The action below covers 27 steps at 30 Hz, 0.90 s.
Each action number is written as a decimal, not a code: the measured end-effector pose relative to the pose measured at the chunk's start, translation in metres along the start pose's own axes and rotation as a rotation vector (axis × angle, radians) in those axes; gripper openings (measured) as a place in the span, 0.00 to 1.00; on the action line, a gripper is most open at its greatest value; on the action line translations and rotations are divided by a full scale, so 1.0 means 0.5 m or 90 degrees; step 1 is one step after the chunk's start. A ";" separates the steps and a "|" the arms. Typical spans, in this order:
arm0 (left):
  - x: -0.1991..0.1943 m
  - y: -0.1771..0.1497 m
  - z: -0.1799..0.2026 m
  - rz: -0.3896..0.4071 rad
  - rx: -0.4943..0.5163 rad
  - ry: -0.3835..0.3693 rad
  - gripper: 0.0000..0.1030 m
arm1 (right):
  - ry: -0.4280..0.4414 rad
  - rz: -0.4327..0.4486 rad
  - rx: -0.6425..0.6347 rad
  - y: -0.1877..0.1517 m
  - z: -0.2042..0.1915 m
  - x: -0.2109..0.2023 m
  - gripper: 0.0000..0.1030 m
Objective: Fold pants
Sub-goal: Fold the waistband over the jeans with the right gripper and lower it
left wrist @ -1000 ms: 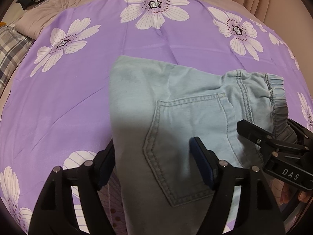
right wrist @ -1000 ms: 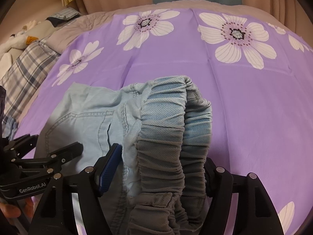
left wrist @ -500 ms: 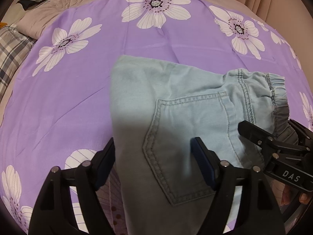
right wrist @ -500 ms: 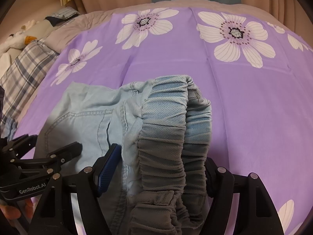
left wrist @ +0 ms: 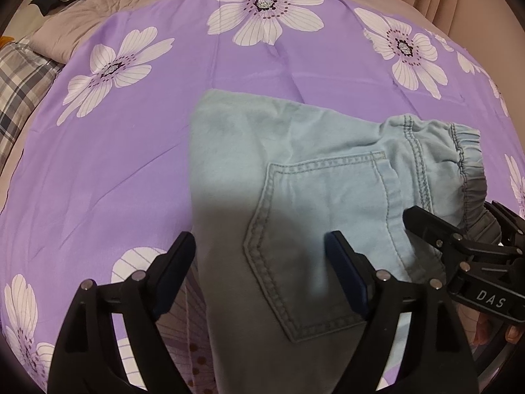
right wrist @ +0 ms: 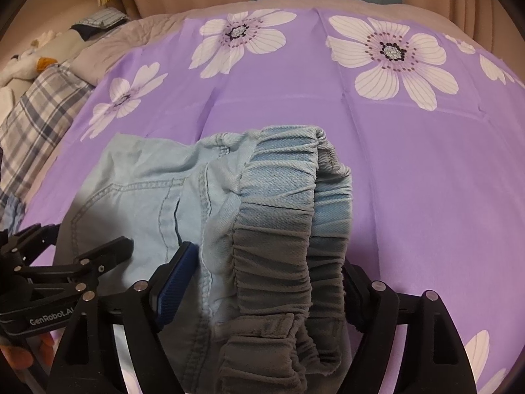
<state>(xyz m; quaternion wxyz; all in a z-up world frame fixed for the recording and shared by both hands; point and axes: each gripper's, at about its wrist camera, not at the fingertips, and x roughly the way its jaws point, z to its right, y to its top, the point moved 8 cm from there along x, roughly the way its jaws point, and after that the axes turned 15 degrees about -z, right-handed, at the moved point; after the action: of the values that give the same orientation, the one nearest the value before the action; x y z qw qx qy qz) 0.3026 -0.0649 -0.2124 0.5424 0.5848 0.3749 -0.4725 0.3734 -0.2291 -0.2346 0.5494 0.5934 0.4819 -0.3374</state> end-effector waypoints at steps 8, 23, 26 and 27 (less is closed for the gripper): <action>0.001 -0.001 -0.001 -0.002 -0.004 0.003 0.83 | -0.003 -0.006 0.003 -0.002 0.000 0.002 0.80; 0.000 -0.009 -0.006 -0.006 -0.016 0.004 0.85 | 0.001 -0.017 0.009 -0.011 0.004 0.000 0.82; -0.003 -0.015 -0.007 -0.008 -0.018 0.002 0.85 | 0.001 -0.018 0.012 -0.015 0.006 -0.003 0.82; -0.004 -0.017 -0.008 -0.008 -0.020 0.002 0.85 | 0.001 -0.019 0.014 -0.018 0.007 -0.005 0.82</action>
<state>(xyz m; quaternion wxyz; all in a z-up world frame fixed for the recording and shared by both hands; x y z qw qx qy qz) 0.2944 -0.0599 -0.2131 0.5480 0.5748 0.3863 -0.4691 0.3646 -0.2337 -0.2360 0.5375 0.5924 0.4874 -0.3501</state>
